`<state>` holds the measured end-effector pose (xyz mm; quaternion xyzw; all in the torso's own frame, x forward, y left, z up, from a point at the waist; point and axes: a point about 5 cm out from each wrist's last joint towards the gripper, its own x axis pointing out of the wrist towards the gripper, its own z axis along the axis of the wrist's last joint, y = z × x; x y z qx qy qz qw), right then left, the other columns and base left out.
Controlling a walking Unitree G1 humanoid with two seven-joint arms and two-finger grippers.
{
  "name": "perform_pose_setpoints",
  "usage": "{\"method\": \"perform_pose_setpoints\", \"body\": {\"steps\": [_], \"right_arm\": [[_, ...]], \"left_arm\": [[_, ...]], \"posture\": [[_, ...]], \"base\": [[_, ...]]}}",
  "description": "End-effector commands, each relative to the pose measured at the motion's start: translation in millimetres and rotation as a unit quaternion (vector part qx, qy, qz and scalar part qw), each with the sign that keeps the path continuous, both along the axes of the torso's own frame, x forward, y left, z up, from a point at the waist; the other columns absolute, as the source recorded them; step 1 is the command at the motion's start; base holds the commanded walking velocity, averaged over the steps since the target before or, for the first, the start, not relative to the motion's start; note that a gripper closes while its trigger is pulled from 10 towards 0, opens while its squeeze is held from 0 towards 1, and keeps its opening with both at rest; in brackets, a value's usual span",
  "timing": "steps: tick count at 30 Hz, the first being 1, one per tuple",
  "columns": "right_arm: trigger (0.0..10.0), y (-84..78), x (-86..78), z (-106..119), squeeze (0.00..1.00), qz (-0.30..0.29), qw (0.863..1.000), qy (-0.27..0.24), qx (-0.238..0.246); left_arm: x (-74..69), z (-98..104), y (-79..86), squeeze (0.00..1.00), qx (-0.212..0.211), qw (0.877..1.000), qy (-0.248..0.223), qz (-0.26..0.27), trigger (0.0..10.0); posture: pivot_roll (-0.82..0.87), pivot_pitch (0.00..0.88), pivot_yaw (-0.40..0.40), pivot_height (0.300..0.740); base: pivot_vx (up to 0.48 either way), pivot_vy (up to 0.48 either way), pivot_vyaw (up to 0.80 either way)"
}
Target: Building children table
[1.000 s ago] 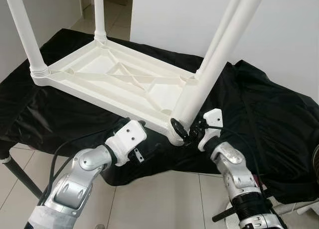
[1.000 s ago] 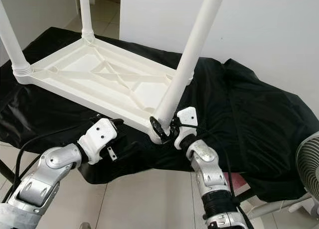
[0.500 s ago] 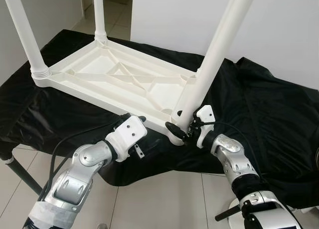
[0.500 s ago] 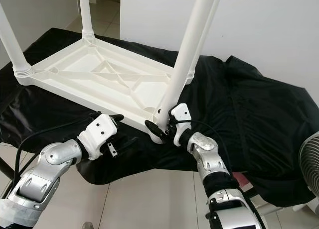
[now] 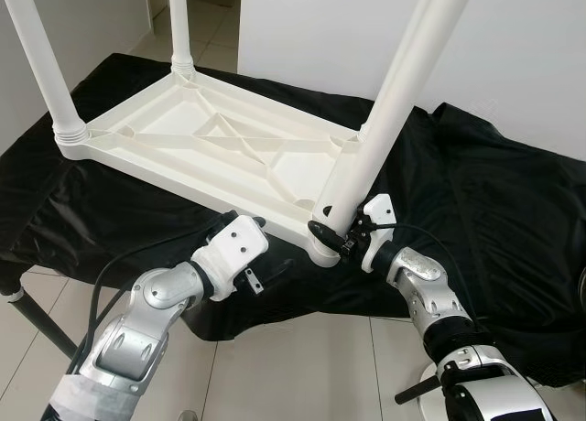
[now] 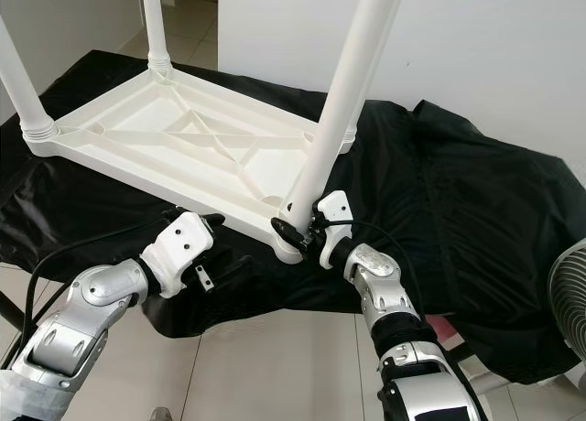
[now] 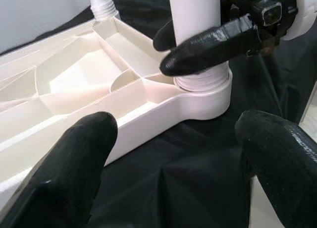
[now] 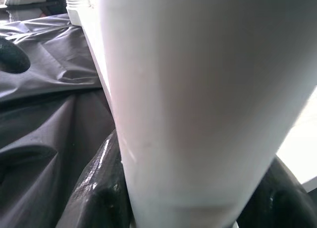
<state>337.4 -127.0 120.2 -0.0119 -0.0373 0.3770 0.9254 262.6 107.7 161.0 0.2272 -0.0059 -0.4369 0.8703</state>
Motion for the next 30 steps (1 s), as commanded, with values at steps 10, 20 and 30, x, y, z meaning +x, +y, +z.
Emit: {"method": "perform_pose_setpoints", "body": {"steps": [10, 20, 30], "right_arm": [[10.0, -7.7, 0.4, -4.5, 0.0, -0.134, 0.991, -0.008, -0.018], [10.0, -0.3, -11.2, -11.7, 0.0, -0.241, 0.97, 0.009, 0.018], [10.0, 21.2, -29.6, -13.5, 0.0, -0.277, 0.96, 0.023, 0.044]], "left_arm": [[-1.0, -2.0, -3.9, 0.0, -0.009, 1.0, 0.016, -0.006, 10.0], [0.6, -2.1, -6.8, 0.0, -0.032, 0.996, 0.071, -0.034, 10.0], [4.3, 0.4, -12.3, 0.0, -0.065, 0.994, 0.08, -0.036, 10.0]], "posture": [[0.17, 0.058, -0.127, 0.74], [0.14, 0.046, -0.126, 0.74], [0.11, 0.028, -0.128, 0.74]], "base": [[0.0, 0.0, 0.0], [0.0, 0.0, 0.0], [0.0, 0.0, 0.0]]}}
